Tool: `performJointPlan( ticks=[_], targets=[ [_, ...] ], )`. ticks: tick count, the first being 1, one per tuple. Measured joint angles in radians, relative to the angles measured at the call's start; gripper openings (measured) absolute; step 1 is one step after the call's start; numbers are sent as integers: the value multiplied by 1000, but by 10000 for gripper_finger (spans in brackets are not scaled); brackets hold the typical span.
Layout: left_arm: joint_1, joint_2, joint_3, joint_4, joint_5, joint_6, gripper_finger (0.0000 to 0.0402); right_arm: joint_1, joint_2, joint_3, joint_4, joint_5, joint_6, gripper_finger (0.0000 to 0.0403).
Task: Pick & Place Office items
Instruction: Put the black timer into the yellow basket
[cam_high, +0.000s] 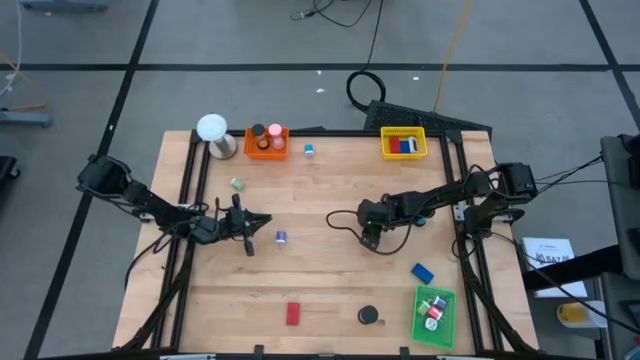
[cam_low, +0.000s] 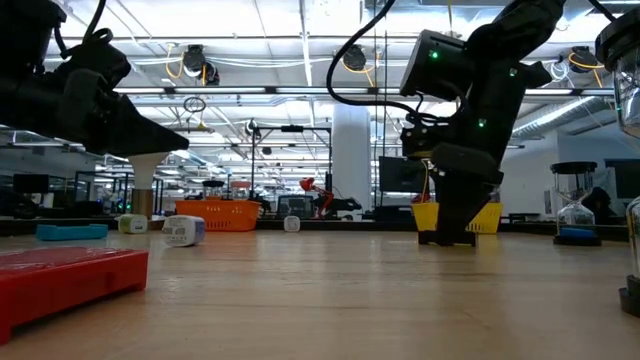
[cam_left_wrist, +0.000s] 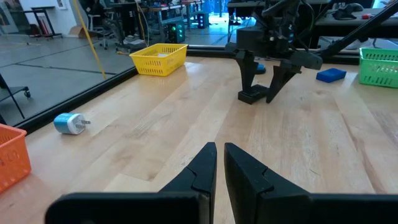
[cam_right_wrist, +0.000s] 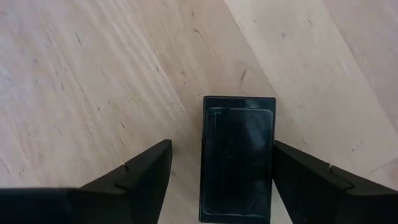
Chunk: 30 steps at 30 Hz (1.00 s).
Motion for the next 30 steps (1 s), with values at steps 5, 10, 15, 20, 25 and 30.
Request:
performJointPlan(
  ticks=[5,10,15,20,25,30],
  targets=[
    [0,0,0,0,0,0,33,-7,0,0,-25,5,-17,242],
    [0,0,0,0,0,0,33,-38,-1,1,-55,8,-41,186],
    [0,0,0,0,0,0,33,-63,-7,1,-61,11,-85,148],
    [0,0,0,0,0,0,33,-71,-44,-2,-83,18,-94,149],
    [0,0,0,0,0,0,33,-81,-148,-2,-143,6,-60,166],
    [0,0,0,0,0,0,33,-128,-288,-2,-186,10,-5,152]
  ],
)
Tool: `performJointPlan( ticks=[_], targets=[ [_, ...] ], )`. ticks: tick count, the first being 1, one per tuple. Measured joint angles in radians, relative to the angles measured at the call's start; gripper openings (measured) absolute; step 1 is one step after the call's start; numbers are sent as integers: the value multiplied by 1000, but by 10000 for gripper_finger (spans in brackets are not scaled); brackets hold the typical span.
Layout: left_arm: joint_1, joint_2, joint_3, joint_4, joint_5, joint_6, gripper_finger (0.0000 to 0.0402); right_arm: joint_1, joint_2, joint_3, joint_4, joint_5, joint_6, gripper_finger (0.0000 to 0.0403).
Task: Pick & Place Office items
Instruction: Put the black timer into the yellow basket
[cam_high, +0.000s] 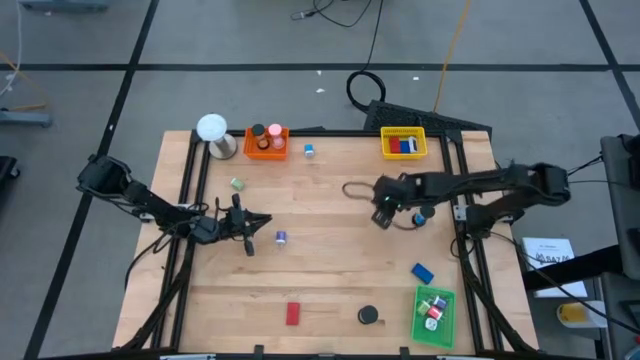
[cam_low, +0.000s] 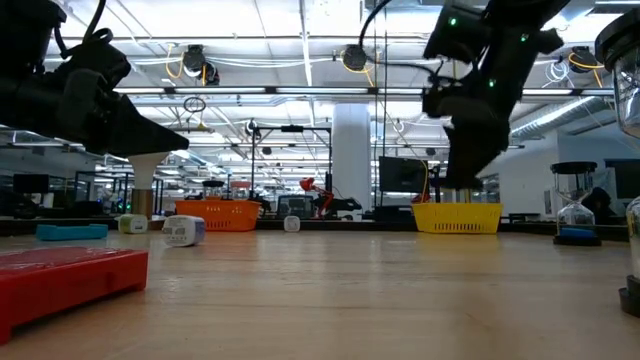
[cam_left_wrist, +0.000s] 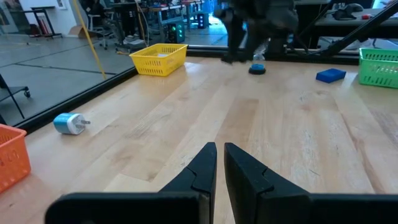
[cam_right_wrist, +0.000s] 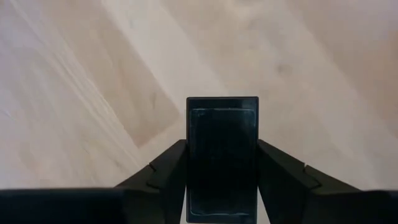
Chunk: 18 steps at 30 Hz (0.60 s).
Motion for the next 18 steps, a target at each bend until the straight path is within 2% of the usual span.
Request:
performJointPlan(
  ticks=[11,14,18],
  targets=[
    [0,0,0,0,0,0,33,-207,-274,2,-27,-6,-12,159],
    [0,0,0,0,0,0,33,-271,-293,28,-42,-7,-34,156],
    [0,0,0,0,0,0,33,-347,-268,134,-80,-4,-52,159]
  ],
)
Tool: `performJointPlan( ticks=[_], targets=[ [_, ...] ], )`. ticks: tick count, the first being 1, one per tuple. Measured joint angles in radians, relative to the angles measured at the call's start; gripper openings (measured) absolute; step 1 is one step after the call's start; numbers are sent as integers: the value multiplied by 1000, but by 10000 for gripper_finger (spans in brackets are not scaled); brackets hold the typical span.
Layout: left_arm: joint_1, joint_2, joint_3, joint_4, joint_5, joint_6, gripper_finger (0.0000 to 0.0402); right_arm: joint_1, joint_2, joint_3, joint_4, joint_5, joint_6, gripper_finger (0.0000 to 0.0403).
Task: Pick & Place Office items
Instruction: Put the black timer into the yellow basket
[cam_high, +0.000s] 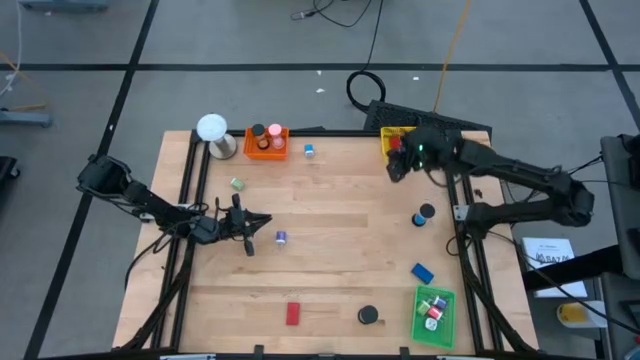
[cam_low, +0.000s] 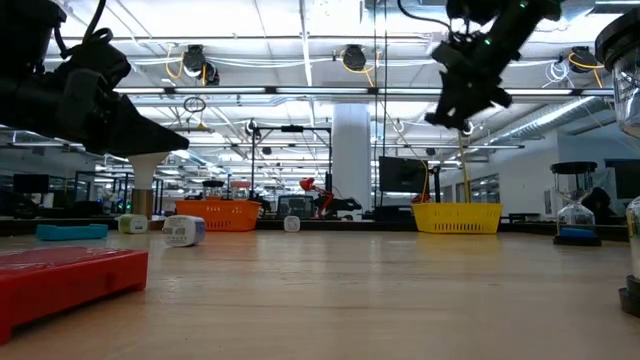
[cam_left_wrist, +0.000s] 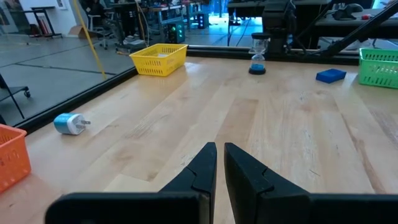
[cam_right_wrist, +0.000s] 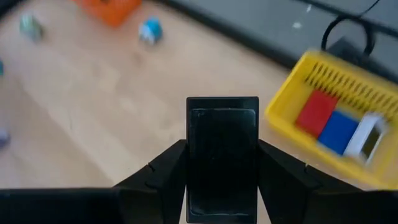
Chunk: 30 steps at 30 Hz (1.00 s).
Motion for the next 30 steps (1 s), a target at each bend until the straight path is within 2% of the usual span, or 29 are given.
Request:
performJointPlan(
  ticks=[7,12,22,30],
  targets=[
    [0,0,0,0,0,0,33,-97,118,237,-60,3,-36,159],
    [0,0,0,0,0,0,33,-180,234,336,-120,0,-26,161],
    [0,0,0,0,0,0,33,-354,426,343,-159,-5,-26,161],
    [0,0,0,0,0,0,33,-408,569,317,-127,-5,-35,161]
  ],
)
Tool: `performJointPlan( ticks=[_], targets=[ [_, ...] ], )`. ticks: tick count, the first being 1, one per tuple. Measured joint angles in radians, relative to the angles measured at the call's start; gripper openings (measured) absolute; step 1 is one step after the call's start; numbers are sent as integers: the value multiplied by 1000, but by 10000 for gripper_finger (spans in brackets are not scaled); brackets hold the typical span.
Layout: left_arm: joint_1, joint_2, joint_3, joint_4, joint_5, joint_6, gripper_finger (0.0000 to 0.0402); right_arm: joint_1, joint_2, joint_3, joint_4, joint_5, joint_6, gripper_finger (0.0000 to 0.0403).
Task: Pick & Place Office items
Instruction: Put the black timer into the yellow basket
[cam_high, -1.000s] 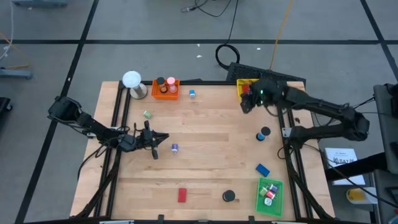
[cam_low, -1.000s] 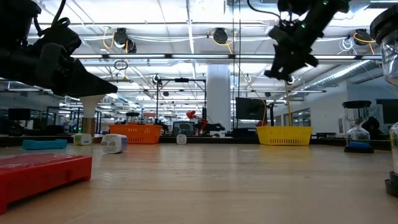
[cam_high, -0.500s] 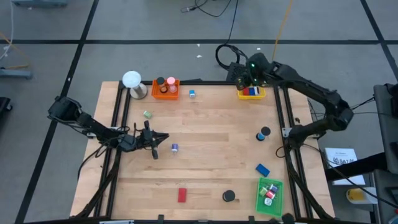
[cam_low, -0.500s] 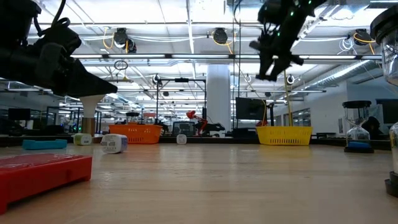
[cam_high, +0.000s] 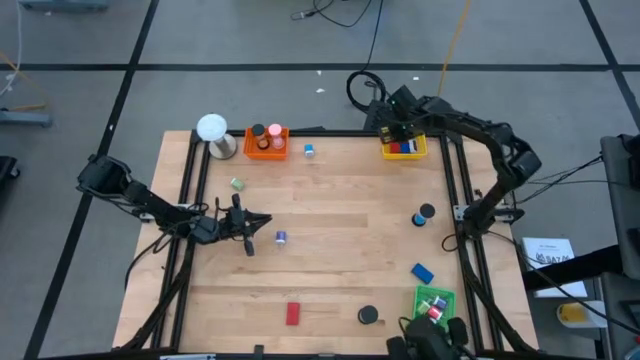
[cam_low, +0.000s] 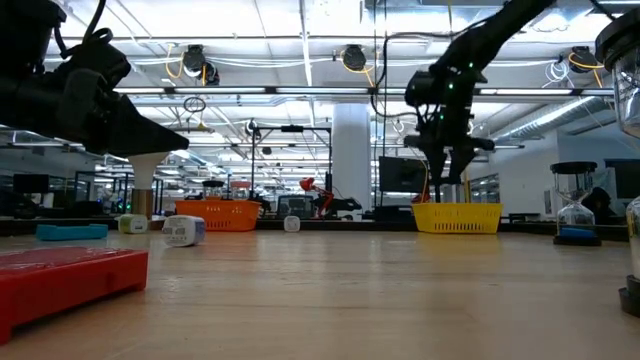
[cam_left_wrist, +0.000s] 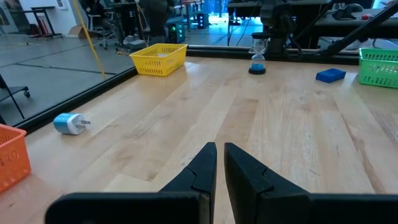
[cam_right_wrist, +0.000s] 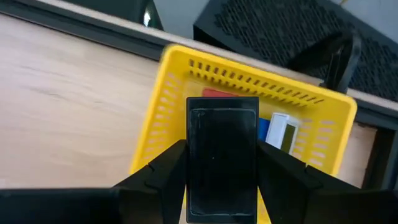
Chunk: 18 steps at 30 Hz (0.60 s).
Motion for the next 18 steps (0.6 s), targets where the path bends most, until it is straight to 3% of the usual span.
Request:
performJointPlan(
  ticks=[18],
  targets=[
    [0,0,0,0,0,0,33,-33,127,-87,189,-29,45,161]
  ],
)
